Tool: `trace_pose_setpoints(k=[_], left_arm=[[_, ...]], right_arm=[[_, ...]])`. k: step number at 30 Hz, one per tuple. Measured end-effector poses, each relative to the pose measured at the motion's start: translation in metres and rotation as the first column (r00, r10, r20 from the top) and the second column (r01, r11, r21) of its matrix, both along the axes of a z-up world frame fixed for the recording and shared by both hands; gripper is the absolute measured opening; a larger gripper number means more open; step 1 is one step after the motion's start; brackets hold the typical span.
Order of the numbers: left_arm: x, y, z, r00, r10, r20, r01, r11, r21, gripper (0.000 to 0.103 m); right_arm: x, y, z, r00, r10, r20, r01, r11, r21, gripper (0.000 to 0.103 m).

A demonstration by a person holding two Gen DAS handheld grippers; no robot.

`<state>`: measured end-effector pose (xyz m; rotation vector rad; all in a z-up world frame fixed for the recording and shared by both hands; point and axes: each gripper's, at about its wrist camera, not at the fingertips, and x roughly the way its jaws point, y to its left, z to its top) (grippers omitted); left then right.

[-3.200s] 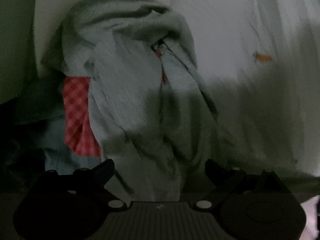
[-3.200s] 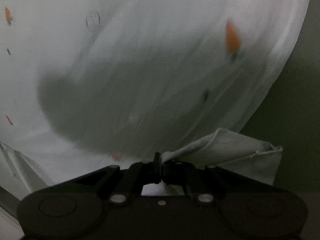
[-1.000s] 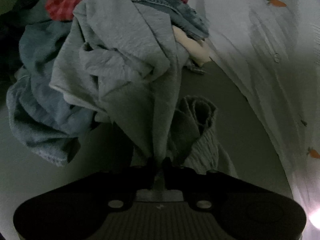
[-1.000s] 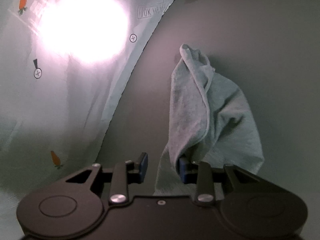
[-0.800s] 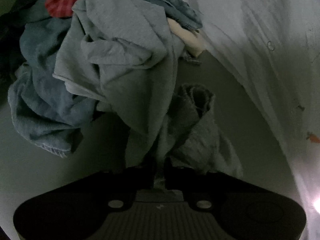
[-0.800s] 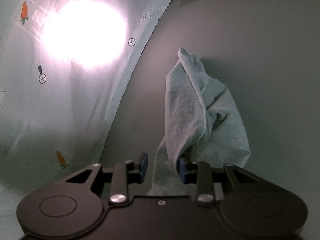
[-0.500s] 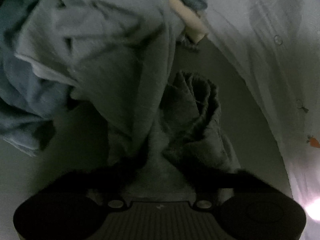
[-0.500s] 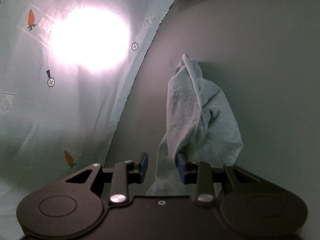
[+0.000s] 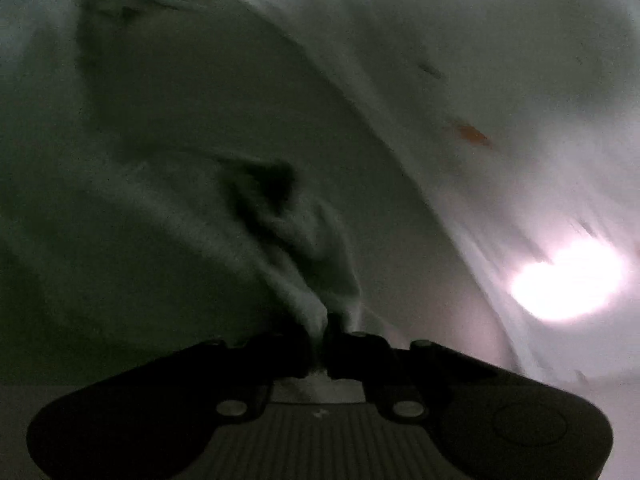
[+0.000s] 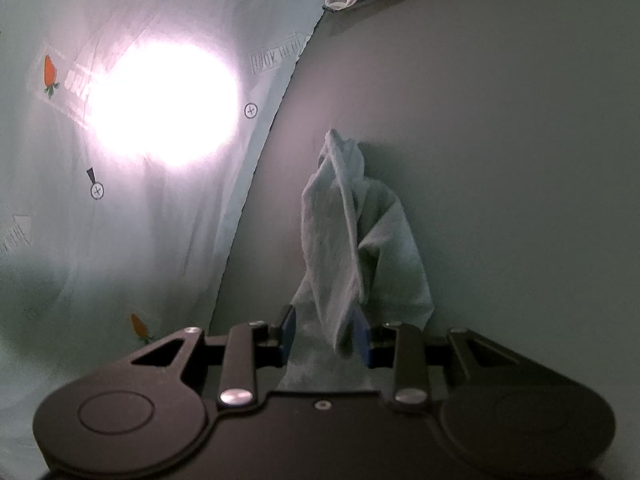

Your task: Fold clothes

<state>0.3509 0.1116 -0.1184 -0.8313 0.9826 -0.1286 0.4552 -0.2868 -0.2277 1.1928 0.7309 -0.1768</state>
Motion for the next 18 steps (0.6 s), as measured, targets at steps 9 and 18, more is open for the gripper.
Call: trace_pose_setpoints(k=[9,18], left_arm=[[-0.008,-0.049,0.017,0.977,-0.198,0.083,0.200,0.980,-0.021,0.018],[-0.040,0.031,-0.002,0.997,0.042,0.071,-0.031,0.988,-0.149,0.040]], right_arm=[[-0.013,-0.028,-0.002,1.000,-0.031,-0.004,0.031,0.999,-0.006,0.034],[-0.018,-0.007,-0.013,1.000,0.003,-0.012,-0.002,0.998,0.062,0.034]])
